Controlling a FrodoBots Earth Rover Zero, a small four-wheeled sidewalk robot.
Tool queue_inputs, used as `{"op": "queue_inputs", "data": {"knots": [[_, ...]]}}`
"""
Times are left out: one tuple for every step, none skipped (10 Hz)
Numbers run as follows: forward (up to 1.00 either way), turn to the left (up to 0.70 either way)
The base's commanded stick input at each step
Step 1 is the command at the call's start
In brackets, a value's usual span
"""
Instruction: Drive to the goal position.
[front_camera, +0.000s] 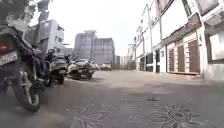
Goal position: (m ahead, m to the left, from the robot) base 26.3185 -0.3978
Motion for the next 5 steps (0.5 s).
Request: {"op": "queue_inputs", "data": {"knots": [[1.0, -0.21], [1.0, 0.06], [1.0, 0.06], [1.0, 0.06], [1.0, 0.06]]}}
